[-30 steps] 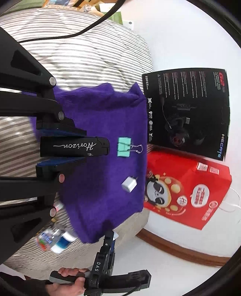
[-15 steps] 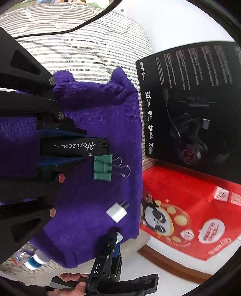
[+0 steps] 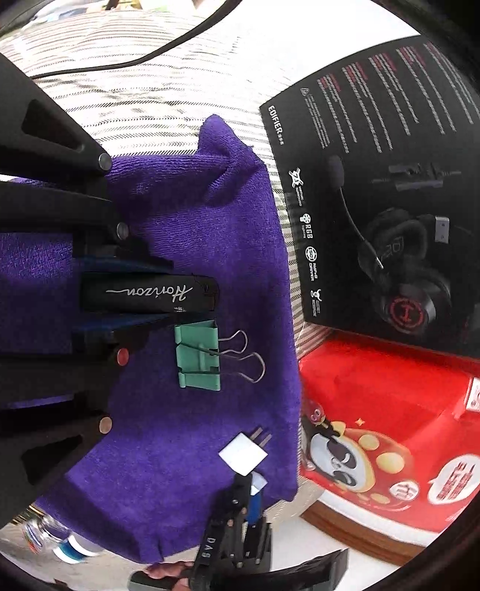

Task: Organize rigid objects
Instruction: 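Carry stick and USB light onto the towel while both tools open to release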

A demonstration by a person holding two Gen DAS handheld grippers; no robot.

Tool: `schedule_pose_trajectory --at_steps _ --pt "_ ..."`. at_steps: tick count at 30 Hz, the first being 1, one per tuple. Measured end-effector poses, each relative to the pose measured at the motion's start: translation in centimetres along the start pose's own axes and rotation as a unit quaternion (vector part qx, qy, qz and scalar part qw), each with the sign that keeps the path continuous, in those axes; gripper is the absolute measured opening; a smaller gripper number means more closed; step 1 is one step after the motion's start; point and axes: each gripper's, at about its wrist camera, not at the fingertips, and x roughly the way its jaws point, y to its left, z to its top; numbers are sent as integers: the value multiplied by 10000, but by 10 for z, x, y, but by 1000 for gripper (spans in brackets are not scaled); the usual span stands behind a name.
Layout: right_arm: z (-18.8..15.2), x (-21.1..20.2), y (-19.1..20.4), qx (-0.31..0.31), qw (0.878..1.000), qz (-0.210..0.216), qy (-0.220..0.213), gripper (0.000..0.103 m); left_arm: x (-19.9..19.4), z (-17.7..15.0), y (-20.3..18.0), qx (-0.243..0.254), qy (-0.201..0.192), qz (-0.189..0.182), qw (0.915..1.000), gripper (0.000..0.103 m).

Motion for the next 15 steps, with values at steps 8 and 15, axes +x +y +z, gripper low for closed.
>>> schedule_pose_trajectory --at_steps 8,15 --pt "-6 -3 -3 -143 9998 97 35 28 -2 -4 -2 81 78 -178 9998 31" --pt "-14 -12 0 -169 9993 224 235 47 -8 -19 -16 335 248 31 9991 68"
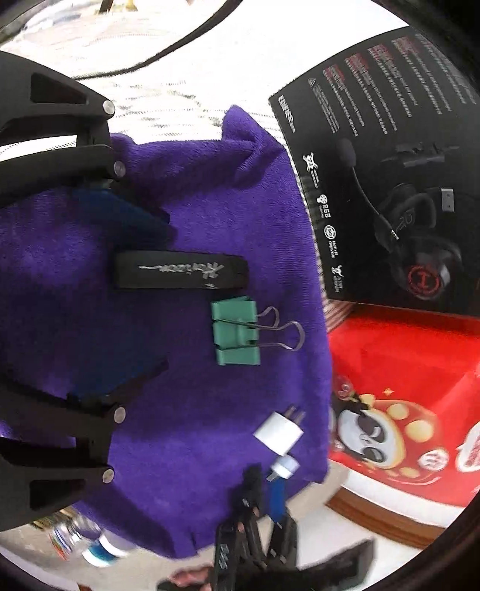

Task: Organize rigid objects
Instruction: 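Carry stick and USB light onto the towel while both tools open to release, then grasp the pink case with blue lid with the left tool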

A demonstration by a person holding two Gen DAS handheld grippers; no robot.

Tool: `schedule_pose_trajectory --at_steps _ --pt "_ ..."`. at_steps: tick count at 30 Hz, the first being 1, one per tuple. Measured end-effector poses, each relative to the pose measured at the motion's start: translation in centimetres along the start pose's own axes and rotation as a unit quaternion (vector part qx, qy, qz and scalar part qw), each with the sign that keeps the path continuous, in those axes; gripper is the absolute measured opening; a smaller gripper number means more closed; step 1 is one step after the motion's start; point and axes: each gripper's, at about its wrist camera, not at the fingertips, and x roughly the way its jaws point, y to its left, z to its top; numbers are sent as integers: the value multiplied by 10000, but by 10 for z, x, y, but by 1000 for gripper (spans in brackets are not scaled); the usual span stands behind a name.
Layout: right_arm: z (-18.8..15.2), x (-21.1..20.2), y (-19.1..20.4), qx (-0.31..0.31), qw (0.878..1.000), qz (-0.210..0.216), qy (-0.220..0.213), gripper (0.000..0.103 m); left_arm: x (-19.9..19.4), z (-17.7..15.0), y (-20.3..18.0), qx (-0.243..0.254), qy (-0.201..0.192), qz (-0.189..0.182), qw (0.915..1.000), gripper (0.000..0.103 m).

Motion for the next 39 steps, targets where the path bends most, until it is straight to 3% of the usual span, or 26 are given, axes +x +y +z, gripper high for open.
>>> schedule_pose_trajectory --at_steps 5,10,12,17,21,29,32,39 --pt "-17 -25 9 1 9999 -69 -83 51 -17 -13 -7 -112 -75 -80 9999 69" --pt "-42 -69 13 244 9986 -125 -445 81 -51 -31 -17 -191 -431 -9 9989 89" --pt "-50 -84 18 338 9976 -90 -595 85 -68 -40 -24 -259 -574 -153 9979 101" --pt "-92 -120 28 551 9945 43 -887 103 -92 -64 -49 -429 -743 -209 9961 103" --pt "-121 -124 37 804 9932 63 -835 103 -104 -93 -68 -578 -720 -281 9953 103" --pt "-188 -127 49 1280 9886 275 -741 103 -95 -139 -103 -624 -652 84 9959 103" --pt "-208 -129 52 1373 9873 259 -761 103 -89 -148 -115 -567 -628 97 9964 103" --pt "-234 -134 59 1345 9877 -7 -798 103 -75 -152 -133 -568 -592 584 9949 102"
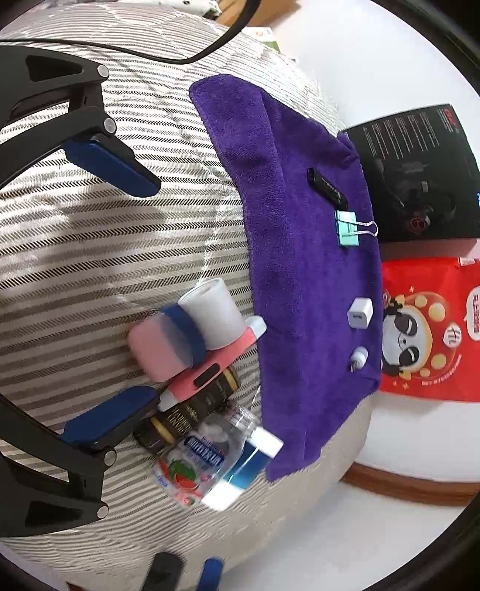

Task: Organize rigid objects
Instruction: 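Grasp the pink case with blue lid with the left tool, then grasp the blue-and-white cylindrical bottle with the right tool while the left tool lifts the pink case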

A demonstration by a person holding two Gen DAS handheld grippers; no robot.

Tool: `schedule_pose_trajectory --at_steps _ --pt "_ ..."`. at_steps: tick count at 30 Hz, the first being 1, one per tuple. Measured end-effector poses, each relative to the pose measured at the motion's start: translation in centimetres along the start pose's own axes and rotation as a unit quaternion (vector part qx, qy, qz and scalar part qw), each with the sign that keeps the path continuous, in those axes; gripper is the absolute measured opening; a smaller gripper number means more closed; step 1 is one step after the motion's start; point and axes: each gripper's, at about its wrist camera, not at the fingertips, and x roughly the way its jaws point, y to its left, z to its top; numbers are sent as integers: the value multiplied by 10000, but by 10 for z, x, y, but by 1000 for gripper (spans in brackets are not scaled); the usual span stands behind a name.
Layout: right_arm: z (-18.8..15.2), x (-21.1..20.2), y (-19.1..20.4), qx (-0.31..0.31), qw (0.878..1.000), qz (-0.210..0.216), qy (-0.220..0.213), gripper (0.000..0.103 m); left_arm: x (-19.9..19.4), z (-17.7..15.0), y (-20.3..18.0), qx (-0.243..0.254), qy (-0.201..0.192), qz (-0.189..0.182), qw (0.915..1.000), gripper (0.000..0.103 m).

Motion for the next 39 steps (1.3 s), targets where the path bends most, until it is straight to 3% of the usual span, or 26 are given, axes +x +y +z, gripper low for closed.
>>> schedule_pose_trajectory --at_steps 8,13,16,18,20,31,39 --pt "-14 -6 -12 175 9996 197 -61 103 6 0 3 -390 -200 726 9964 102" --pt "-16 -4 -16 227 9993 273 -63 103 4 -2 -3 -309 -275 610 9973 82" --pt "-13 1 -14 172 9993 316 -62 103 3 -4 -3 -289 -282 372 9985 66" --pt "-10 6 -11 104 9994 316 -60 103 1 -5 -4 -258 -288 230 9990 47" --pt "-7 9 -10 38 9996 284 -77 103 -1 -7 -5 -177 -283 175 9993 40" --pt "17 28 -5 -194 9989 330 -284 103 -7 -13 6 -190 -230 -35 9995 40" --pt "37 50 0 -441 9988 125 -160 98 -9 -18 13 -92 -236 -50 9997 40"
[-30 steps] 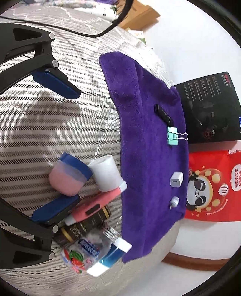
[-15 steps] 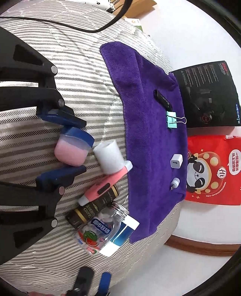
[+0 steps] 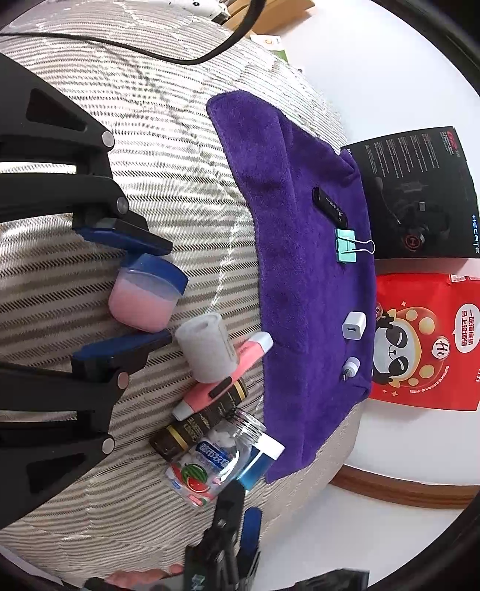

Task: Organize rigid objects
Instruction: 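Grasp the blue-and-white cylindrical bottle with the right tool while the left tool lifts the pink case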

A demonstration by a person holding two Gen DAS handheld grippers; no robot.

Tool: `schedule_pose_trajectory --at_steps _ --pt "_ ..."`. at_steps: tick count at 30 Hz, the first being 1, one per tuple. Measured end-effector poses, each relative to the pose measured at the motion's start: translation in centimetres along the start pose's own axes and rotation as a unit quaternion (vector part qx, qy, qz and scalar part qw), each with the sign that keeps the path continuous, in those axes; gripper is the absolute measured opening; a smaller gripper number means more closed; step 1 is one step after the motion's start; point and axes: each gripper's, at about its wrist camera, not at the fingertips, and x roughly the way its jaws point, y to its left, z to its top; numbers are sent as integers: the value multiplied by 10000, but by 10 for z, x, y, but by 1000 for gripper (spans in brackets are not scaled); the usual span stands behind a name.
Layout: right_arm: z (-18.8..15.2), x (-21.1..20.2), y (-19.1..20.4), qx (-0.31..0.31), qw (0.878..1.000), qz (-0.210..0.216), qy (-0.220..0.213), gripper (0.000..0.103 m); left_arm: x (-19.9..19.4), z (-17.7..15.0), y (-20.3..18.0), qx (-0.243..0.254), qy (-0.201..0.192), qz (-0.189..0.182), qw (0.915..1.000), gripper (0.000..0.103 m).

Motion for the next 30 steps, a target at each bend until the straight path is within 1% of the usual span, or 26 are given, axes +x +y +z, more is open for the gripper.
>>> schedule_pose_trajectory --at_steps 2,8,11,14,15,18,19,20,21,22,23,26,28,30 --pt "2 6 1 -58 9999 -34 77 91 -1 -1 5 -14 25 -3 10000 40" --pt "4 12 6 -191 9998 -10 80 90 -3 -4 18 -79 71 -96 9999 40" --pt "4 22 10 -261 9993 46 248 90 -3 -4 20 -75 73 -135 9999 40" --pt "1 27 16 -392 9989 -115 232 89 -4 -4 20 -56 66 -131 9999 40" --pt "0 27 17 -435 9986 -181 220 88 -4 -4 20 -23 73 -137 9999 40" --pt "-3 26 21 -563 9979 -304 95 79 -4 -5 19 40 45 -97 9999 40" --pt "-3 26 22 -611 9975 -339 61 74 -4 -5 20 39 44 -100 9999 40" --pt "-4 25 23 -640 9975 -289 28 66 -4 -6 20 46 48 -101 9999 40" --pt "-4 24 23 -660 9975 -271 -4 60 -4 -6 20 40 45 -102 9999 40" --pt "-4 22 25 -695 9971 -302 -44 45 -4 -6 20 41 42 -115 9999 40" --pt "-4 21 25 -717 9969 -323 -71 37 -4 -6 20 39 42 -119 9999 40" --pt "-3 20 24 -708 9971 -275 -75 37 -5 -6 23 24 30 -181 9998 40" --pt "-3 18 21 -614 9980 -160 -17 37 -6 -6 23 -2 26 -203 9998 39" --pt "-4 12 19 -527 9986 -69 8 36 -7 -6 28 -83 18 -316 9995 39"
